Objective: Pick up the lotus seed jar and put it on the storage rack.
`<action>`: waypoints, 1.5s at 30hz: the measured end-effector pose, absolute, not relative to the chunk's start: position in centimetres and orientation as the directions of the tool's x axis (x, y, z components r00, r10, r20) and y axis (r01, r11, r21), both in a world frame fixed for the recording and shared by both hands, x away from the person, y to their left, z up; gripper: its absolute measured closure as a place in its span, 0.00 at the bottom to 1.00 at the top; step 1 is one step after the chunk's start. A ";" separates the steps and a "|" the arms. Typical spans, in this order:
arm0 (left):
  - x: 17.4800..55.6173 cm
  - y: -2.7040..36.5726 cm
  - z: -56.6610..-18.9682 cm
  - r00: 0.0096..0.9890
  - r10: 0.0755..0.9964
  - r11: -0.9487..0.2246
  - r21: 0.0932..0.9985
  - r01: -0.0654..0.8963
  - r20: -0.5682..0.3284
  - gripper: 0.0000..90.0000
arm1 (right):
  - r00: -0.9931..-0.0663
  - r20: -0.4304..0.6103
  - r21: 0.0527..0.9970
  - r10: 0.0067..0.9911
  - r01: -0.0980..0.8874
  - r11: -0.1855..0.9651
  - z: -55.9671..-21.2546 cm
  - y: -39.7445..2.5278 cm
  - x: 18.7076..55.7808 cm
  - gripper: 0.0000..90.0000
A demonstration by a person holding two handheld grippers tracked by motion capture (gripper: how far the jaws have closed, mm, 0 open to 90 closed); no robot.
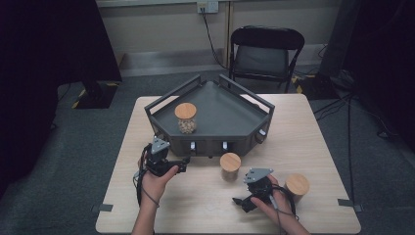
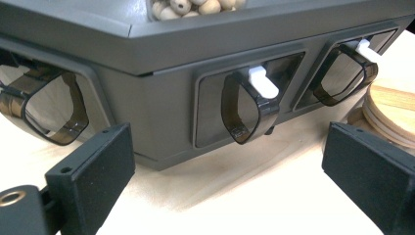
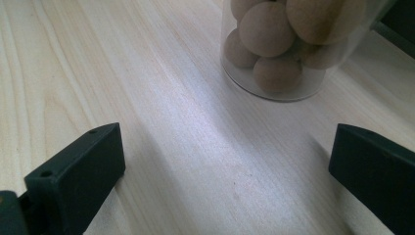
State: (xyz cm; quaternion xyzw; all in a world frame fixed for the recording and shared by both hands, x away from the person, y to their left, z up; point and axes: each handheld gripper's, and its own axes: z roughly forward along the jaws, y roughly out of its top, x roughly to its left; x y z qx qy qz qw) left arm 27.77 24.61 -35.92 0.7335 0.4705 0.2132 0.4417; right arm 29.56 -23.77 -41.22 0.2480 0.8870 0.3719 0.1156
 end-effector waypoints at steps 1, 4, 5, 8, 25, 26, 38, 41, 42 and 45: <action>27.8 24.6 -36.0 0.468 0.878 -0.170 0.848 0.503 -0.102 0.06 | -0.850 -0.021 0.717 0.526 0.354 0.600 -41.2 -23.8 29.6 0.00; 27.6 24.6 -36.2 0.466 0.879 -0.173 0.846 0.505 -0.099 0.06 | -0.850 -0.021 0.717 0.526 0.354 0.600 -41.2 -23.8 29.6 0.00; 27.5 24.6 -36.3 0.464 0.880 -0.170 0.846 0.505 -0.100 0.06 | -0.850 -0.021 0.717 0.526 0.354 0.600 -41.2 -23.8 29.6 0.00; 27.3 24.6 -36.7 0.460 0.882 -0.163 0.847 0.507 -0.106 0.06 | -0.850 -0.021 0.717 0.526 0.354 0.600 -41.2 -23.8 29.6 0.00; 26.7 24.6 -38.4 0.446 0.889 -0.166 0.831 0.531 -0.107 0.06 | -0.850 -0.020 0.717 0.526 0.354 0.600 -41.2 -23.8 29.6 0.00; 26.7 24.6 -38.5 0.445 0.889 -0.165 0.830 0.533 -0.108 0.06 | -0.850 -0.020 0.717 0.526 0.354 0.600 -41.2 -23.8 29.6 0.00; 26.5 24.8 -39.3 0.440 0.891 -0.172 0.817 0.550 -0.108 0.06 | -0.850 -0.020 0.717 0.526 0.354 0.600 -41.2 -23.8 29.6 0.00; 26.5 24.8 -39.5 0.437 0.893 -0.173 0.814 0.555 -0.108 0.06 | -0.850 -0.021 0.717 0.526 0.354 0.600 -41.2 -23.8 29.6 0.00; 26.4 24.8 -39.6 0.436 0.893 -0.170 0.814 0.555 -0.111 0.06 | -0.850 -0.020 0.717 0.526 0.354 0.600 -41.2 -23.8 29.6 0.00; 26.4 24.9 -39.8 0.433 0.894 -0.171 0.811 0.559 -0.111 0.06 | -0.850 -0.021 0.717 0.526 0.354 0.600 -41.2 -23.8 29.6 0.00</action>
